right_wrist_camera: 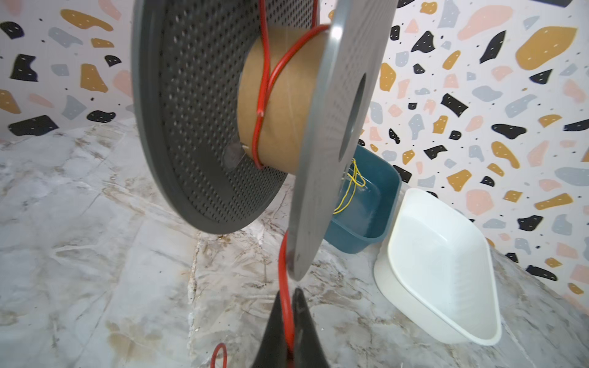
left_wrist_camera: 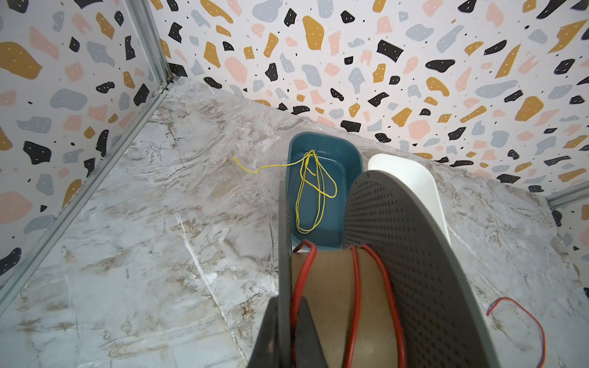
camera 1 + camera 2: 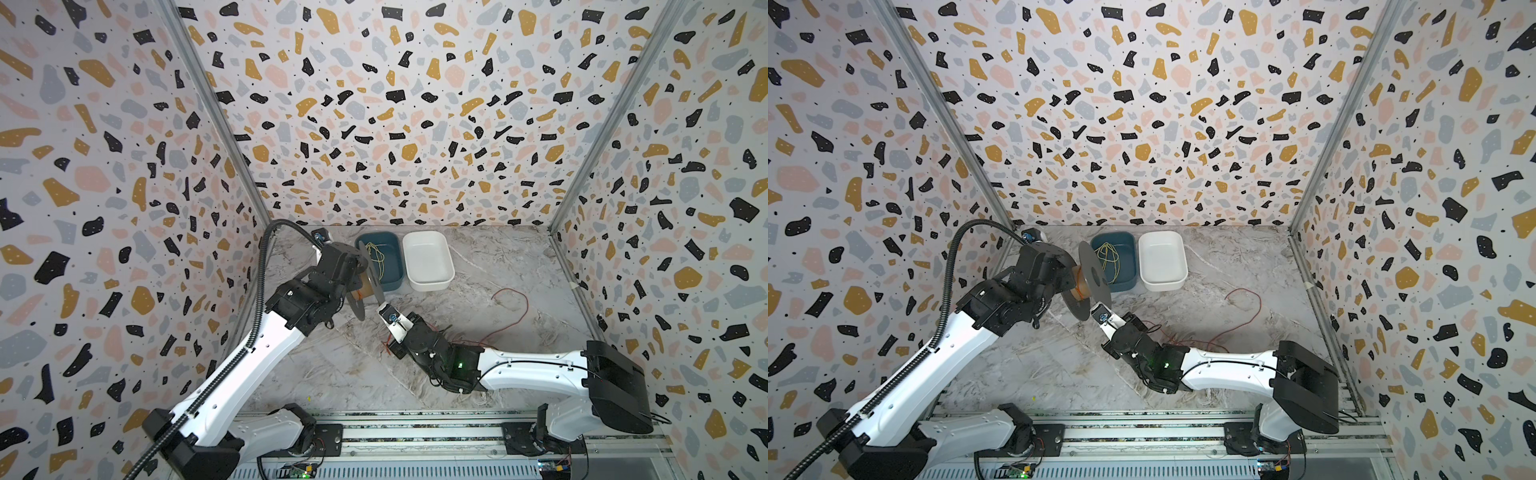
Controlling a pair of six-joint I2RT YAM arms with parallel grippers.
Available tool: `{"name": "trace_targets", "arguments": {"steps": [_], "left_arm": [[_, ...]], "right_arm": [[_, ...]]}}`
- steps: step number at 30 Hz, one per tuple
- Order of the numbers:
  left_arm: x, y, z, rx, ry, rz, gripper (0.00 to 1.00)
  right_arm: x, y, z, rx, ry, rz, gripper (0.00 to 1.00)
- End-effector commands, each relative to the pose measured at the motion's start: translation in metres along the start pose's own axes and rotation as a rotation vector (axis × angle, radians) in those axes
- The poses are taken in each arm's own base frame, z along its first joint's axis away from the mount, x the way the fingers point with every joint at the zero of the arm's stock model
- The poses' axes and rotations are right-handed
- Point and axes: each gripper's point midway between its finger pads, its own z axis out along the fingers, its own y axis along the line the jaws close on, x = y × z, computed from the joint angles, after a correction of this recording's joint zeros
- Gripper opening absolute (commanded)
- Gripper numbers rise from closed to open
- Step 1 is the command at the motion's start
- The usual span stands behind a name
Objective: Wrap the cables
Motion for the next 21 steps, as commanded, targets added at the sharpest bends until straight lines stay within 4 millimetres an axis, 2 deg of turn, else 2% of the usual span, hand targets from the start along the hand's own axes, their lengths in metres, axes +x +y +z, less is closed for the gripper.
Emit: {"name": "trace_targets", "arguments": {"steps": [1, 7, 12, 16, 21], "left_arm": [[-0.013, -0.001, -0.003, -0.019, -0.037, 0.017, 0.0], [-0.003, -0.009, 0.004, 0.002, 0.02, 0.062, 0.0], [0.007, -0.016, 0.007, 0.028, 0.067, 0.103, 0.0], [0.01, -0.021, 0.006, 0.058, 0.086, 0.115, 0.0], [0.013, -0.029, 0.004, 0.109, 0.108, 0.119, 0.0]], "right_arm": [[-0.029, -0.034, -0.004, 0.18, -0.043, 0.041, 0.0], [-0.035, -0.051, -0.01, 0.276, -0.09, 0.071, 0.03], [-0.05, -0.048, -0.017, 0.23, -0.173, 0.066, 0.16], [-0.062, -0.046, -0.022, 0.203, -0.236, 0.041, 0.2], [-0.066, -0.043, -0.015, 0.175, -0.247, 0.016, 0.24]]}}
